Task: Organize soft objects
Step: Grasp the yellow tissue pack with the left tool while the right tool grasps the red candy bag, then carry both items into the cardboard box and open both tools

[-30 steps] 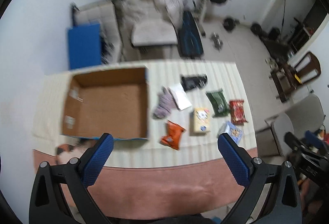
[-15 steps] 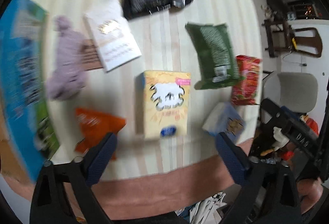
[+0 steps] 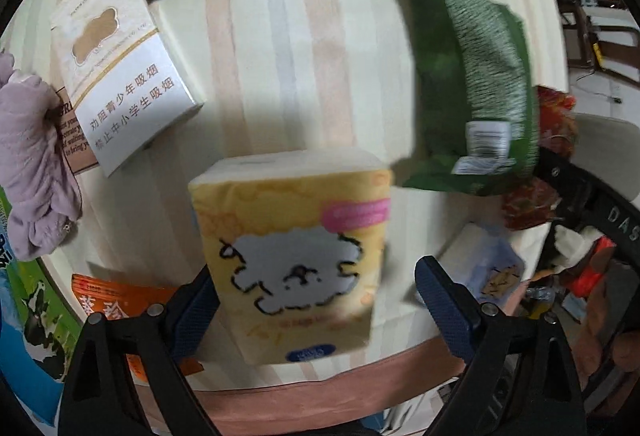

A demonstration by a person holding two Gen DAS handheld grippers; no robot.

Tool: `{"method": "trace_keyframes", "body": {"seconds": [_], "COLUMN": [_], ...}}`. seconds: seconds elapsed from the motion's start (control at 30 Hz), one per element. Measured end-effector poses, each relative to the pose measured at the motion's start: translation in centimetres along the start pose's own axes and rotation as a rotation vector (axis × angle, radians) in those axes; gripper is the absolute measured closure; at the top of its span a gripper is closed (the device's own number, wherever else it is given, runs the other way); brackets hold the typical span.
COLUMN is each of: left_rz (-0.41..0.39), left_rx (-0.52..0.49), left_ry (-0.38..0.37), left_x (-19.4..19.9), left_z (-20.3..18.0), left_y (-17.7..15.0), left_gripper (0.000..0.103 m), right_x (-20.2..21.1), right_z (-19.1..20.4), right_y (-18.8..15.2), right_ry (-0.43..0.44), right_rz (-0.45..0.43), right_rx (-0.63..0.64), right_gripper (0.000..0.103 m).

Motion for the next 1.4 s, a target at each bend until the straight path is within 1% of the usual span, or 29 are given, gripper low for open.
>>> {"method": "trace_keyframes", "body": {"seconds": [0.07, 0.1, 0.13, 0.17, 0.2, 0.27, 0.33, 0.4, 0.47, 0.5, 0.57, 0.6, 0.7, 0.77, 0.87, 0.9, 0.93, 0.97, 1.0, 1.07, 1.13, 1.2, 1.3, 1.33, 1.4], "left_rz": [-0.007, -0.011, -0.017, -0.024, -0.029, -0.029, -0.045, -0.074, -0.108, -0.139, -0.192, -0.231, -0.313, -0.369, -0.442, -0.455, -0.472, -0.488, -0.501, -0.516, -0.535, -0.552, -0.550, -0.546, -0.538], "left_rx": [-0.013, -0.021, -0.029, -0.034, -0.040, -0.045, -0.054, -0.063, -0.077, -0.087, -0.101, -0.098, -0.076, -0.050, -0.002, 0.009, 0.028, 0.051, 0.074, 0.129, 0.182, 0.229, 0.268, 0.271, 0.265], "left_ry": [0.023, 0.040, 0.063, 0.083, 0.088, 0.089, 0.116, 0.119, 0.103, 0.095, 0.082, 0.070, 0.025, 0.004, -0.006, -0.007, -0.003, -0.003, -0.003, -0.006, -0.006, -0.008, -0.012, -0.020, -0.016], "left_x": [-0.1, 0.0, -0.1, 0.0, 0.1, 0.2, 1.1, 2.2, 4.2, 5.7, 8.2, 10.0, 13.8, 17.2, 20.5, 21.1, 22.1, 22.9, 23.3, 23.9, 24.4, 25.2, 25.4, 25.6, 26.0], "left_z": [-0.3, -0.3, -0.3, -0.4, -0.4, -0.4, -0.1, 0.0, -0.1, -0.2, -0.1, 0.1, 1.1, 3.3, 6.0, 6.6, 8.0, 9.5, 11.3, 14.6, 17.9, 21.7, 25.7, 27.1, 29.3], "left_y": [-0.1, -0.2, -0.4, -0.4, -0.5, -0.7, -0.9, -1.3, -2.4, -3.2, -4.1, -5.2, -7.8, -9.8, -13.3, -13.7, -15.1, -16.5, -18.0, -19.8, -20.8, -21.5, -20.8, -20.4, -19.2], "left_gripper": [0.023, 0.027, 0.035, 0.041, 0.042, 0.043, 0.043, 0.043, 0.043, 0.043, 0.043, 0.043, 0.043, 0.043, 0.043, 0.043, 0.043, 0.043, 0.043, 0.043, 0.043, 0.043, 0.043, 0.043, 0.043], "right_x": [-0.6, -0.9, -1.3, -1.5, -1.6, -1.5, -1.3, -0.7, 0.6, 1.3, 3.6, 4.7, 9.0, 11.4, 14.4, 15.4, 16.0, 17.0, 17.5, 18.8, 19.7, 20.0, 19.7, 19.8, 19.7], "right_z": [0.2, 0.2, 0.2, 0.2, 0.0, -0.2, -0.2, -0.5, -1.1, -1.3, -1.5, -1.5, -0.3, 1.6, 6.0, 7.8, 9.3, 11.7, 12.9, 17.4, 21.9, 25.8, 30.8, 33.1, 35.7], "right_y": [0.2, 0.3, 0.3, 0.3, 0.4, 0.3, -0.2, -0.6, -1.5, -2.0, -3.5, -4.2, -7.7, -9.9, -13.6, -15.0, -15.8, -17.3, -17.7, -19.7, -21.0, -21.6, -21.3, -21.4, -20.9], "right_ry": [-0.007, -0.012, -0.016, -0.015, -0.013, -0.008, -0.032, -0.051, -0.030, -0.020, 0.010, 0.025, 0.099, 0.141, 0.229, 0.265, 0.280, 0.307, 0.321, 0.360, 0.384, 0.396, 0.390, 0.383, 0.383], "right_rz": [0.009, 0.012, 0.019, 0.023, 0.013, 0.006, 0.001, 0.000, -0.019, -0.029, -0.060, -0.073, -0.135, -0.160, -0.177, -0.182, -0.185, -0.193, -0.195, -0.197, -0.194, -0.182, -0.170, -0.167, -0.150], "right_rx": [-0.002, -0.002, -0.001, -0.006, -0.016, -0.030, -0.025, -0.028, -0.046, -0.050, -0.040, -0.036, -0.002, 0.034, 0.108, 0.141, 0.161, 0.207, 0.227, 0.288, 0.334, 0.368, 0.401, 0.405, 0.410], "right_gripper": [0.021, 0.024, 0.033, 0.036, 0.037, 0.049, 0.053, 0.054, 0.055, 0.055, 0.055, 0.055, 0.055, 0.055, 0.055, 0.055, 0.055, 0.055, 0.055, 0.055, 0.055, 0.055, 0.055, 0.055, 0.055]}}
Point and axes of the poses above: each gripper's, at about its wrist camera, not at the fingertips, and x roughly against the way its jaws point, z to its left, y to its top, the point moved 2 cm from there along -x, roughly the way its jaws point, and after that the axes turned 1 degree about x, right-handed, at the moved point
